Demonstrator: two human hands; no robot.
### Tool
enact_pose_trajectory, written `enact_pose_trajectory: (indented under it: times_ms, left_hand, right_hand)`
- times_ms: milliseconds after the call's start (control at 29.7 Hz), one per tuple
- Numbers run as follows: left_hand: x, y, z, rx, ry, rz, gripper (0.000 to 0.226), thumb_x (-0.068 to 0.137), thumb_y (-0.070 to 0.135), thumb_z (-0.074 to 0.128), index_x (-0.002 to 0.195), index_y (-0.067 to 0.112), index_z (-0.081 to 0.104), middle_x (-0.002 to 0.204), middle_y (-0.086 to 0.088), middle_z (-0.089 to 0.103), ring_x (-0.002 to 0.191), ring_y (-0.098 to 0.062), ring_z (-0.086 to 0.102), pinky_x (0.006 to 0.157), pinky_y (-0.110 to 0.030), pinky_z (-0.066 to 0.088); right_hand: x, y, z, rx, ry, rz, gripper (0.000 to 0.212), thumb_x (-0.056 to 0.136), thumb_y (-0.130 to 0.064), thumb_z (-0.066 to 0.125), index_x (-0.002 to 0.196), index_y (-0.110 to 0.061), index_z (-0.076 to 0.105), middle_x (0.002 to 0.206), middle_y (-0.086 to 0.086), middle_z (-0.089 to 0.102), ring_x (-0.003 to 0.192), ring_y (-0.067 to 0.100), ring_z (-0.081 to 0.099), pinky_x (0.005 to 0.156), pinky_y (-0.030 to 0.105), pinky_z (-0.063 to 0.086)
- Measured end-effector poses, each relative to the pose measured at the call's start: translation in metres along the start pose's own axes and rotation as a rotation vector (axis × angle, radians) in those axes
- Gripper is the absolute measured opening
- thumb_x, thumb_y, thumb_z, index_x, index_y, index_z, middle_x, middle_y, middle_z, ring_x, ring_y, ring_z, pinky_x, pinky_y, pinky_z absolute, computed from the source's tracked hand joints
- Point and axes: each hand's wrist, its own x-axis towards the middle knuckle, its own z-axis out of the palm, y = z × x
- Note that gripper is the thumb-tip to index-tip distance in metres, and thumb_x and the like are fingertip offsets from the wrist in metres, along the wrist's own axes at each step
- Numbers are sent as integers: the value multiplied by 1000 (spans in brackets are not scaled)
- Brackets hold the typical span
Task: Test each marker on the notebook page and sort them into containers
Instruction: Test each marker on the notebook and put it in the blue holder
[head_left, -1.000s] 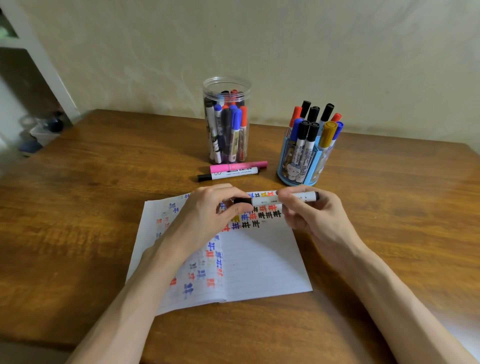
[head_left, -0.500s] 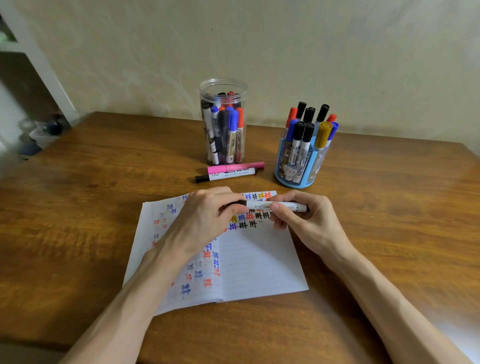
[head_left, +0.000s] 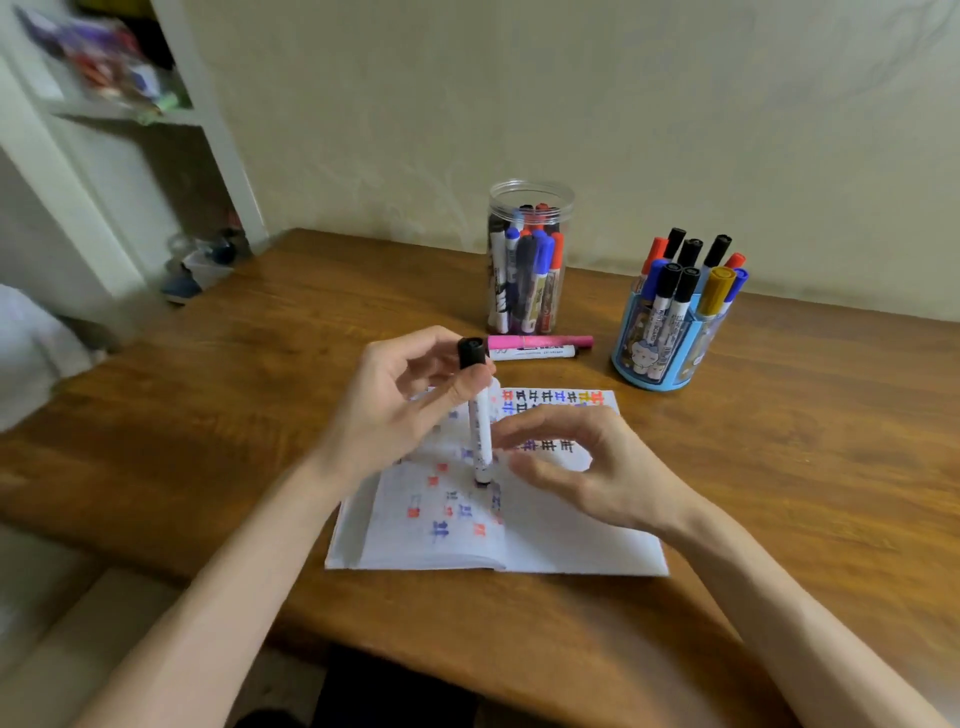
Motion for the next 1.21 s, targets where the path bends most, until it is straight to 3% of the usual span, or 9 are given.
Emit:
enact_pose_trajectory:
  times_ms: [168,269,403,538,672,941,1042,1210]
  left_hand:
    - [-60,7,-69,104,110,-36,12,92,23,70,100,14,73,95,2,74,98,-23,70,82,-27,58]
    - [-105,8,-103,160,190,-97,16,94,32,73,101,17,74,97,0,74,99,-28,70,85,-31,58]
    - [-162,7,-134,180,287,-188,17,91,35,72,100,21,75,97,-4,75,98,-27,71,87,-35,58]
    - [-209,3,-152,193,353,-267,12,92,26,74,100,17,75,96,-4,75,95,-25,71,84,-42,56]
    - [-233,-4,-154,151,348,-301,17,88,15,74,104,12,73,98,-7,75,96,-25,71,84,-31,57]
    - [-197,-24,-136,103,351,-299,14,93,18,68,104,12,74,96,-5,76,96,-25,72,90,-35,56]
    - [-163,-28,-119,103,299,-246,16,94,21,68,105,12,74,97,-2,76,97,-27,72,89,-35,58]
    - [-98,-30,-73,61,189,-167,14,94,25,69,104,16,73,99,8,76,99,-18,73,84,-26,59]
  right_hand:
    - [31,-31,37,-155,-138,-80,32,96,-14,71,125,-28,75,125,-17,73,112,-3,67,100,22,56]
    - [51,-45,69,-146,-189,-119,28,99,-22,68,124,-33,73,124,-18,70,101,5,73,88,30,61]
    - [68,-60,104,-101,-223,-211,26,99,-20,70,121,-33,74,124,-24,71,119,-6,63,105,19,48]
    - [82,-71,129,-92,-211,-287,26,97,-15,70,116,-30,77,117,-25,74,115,-4,65,104,19,48]
    - [87,-76,136,-72,-214,-333,26,96,-12,69,117,-25,77,116,-21,74,113,-1,68,104,19,49]
    - [77,-55,105,-67,-112,-237,22,98,-13,67,112,-24,78,111,-17,77,109,3,71,94,16,53]
    - [69,-37,76,-104,-41,-176,22,98,-9,67,112,-20,79,114,-16,77,109,3,71,101,27,55]
    - [43,-3,24,-160,126,-68,24,95,-2,68,107,-20,80,109,-15,78,100,4,74,94,31,60]
